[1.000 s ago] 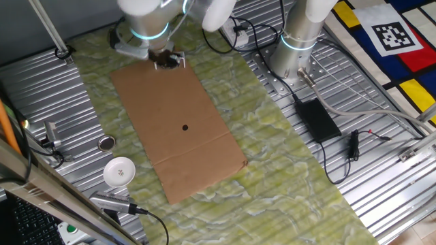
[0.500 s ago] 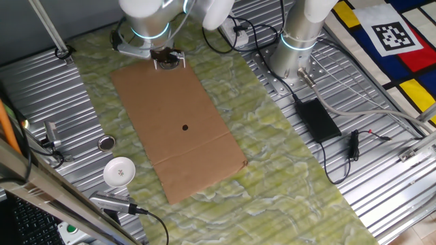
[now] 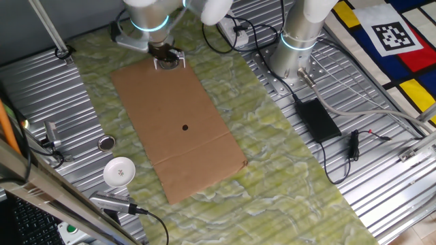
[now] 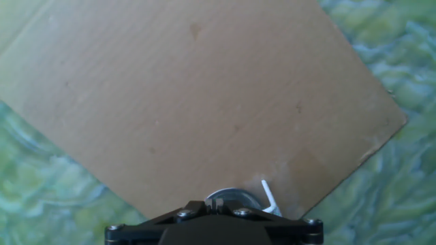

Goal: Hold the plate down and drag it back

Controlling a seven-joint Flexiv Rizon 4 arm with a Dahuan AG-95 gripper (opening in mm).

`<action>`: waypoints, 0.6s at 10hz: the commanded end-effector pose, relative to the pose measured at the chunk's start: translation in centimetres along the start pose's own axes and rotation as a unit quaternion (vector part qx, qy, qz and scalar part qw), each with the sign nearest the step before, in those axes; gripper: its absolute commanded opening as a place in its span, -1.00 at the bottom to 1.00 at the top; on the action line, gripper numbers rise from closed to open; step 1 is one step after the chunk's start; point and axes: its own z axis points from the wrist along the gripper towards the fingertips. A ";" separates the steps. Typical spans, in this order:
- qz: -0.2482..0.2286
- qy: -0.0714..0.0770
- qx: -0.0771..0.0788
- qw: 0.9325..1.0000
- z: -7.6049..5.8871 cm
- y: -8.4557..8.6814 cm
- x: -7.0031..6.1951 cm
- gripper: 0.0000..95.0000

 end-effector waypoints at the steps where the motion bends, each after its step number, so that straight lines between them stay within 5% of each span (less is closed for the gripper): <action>1: 0.032 0.026 -0.008 0.999 0.0 0.0 -0.1 -1.00; 6: 0.063 0.017 -0.002 0.998 0.0 0.0 -0.1 -1.00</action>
